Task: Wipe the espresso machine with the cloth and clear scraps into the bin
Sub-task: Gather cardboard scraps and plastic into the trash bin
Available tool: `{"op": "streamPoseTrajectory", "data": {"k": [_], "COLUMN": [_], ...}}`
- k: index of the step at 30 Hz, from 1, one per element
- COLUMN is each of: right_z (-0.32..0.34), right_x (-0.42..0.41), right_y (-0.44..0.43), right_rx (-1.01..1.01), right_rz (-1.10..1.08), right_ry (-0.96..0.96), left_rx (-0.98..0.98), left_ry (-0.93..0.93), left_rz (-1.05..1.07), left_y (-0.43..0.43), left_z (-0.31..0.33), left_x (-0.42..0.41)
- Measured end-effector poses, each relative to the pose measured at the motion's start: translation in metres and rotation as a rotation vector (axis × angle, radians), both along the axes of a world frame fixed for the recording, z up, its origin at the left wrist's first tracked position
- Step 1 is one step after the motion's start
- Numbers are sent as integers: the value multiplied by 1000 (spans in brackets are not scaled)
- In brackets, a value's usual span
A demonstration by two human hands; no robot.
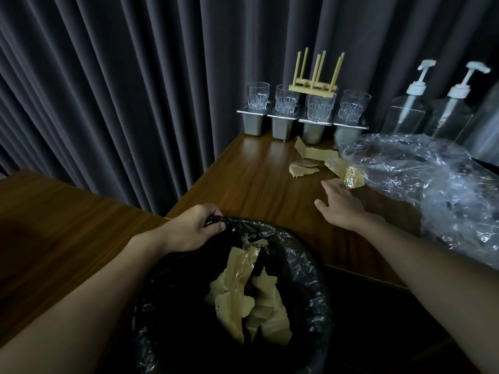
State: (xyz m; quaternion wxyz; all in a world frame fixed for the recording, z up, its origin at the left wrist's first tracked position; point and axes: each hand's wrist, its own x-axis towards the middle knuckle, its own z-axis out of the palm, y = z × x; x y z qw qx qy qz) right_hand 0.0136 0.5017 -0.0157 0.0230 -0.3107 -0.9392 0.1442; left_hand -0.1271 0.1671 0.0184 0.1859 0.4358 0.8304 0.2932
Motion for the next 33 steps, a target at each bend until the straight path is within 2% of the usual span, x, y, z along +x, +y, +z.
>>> {"op": "streamPoseTrajectory", "data": {"k": [3, 6, 11, 15, 23, 28, 33], "right_z": [2, 0, -8, -6, -5, 10, 43], "right_x": [-3, -5, -3, 5, 16, 23, 26], "right_y": [-8, -14, -18, -26, -30, -39, -71], "right_rx": [92, 153, 54, 18, -21, -49, -254], "right_rz": [3, 21, 114, 182, 221, 204, 269], "right_ry": [17, 203, 287, 424, 312, 463, 579], "left_rx": [-5, -5, -12, -3, 1, 3, -18], "left_ry": [-2, 3, -12, -24, -64, -86, -87], "left_rz": [6, 8, -1, 4, 26, 3, 3], "left_y": [0, 0, 0, -1, -3, 0, 7], "left_z": [1, 1, 0, 0, 2, 4, 8], "left_x": [1, 1, 1, 3, 10, 18, 24]}}
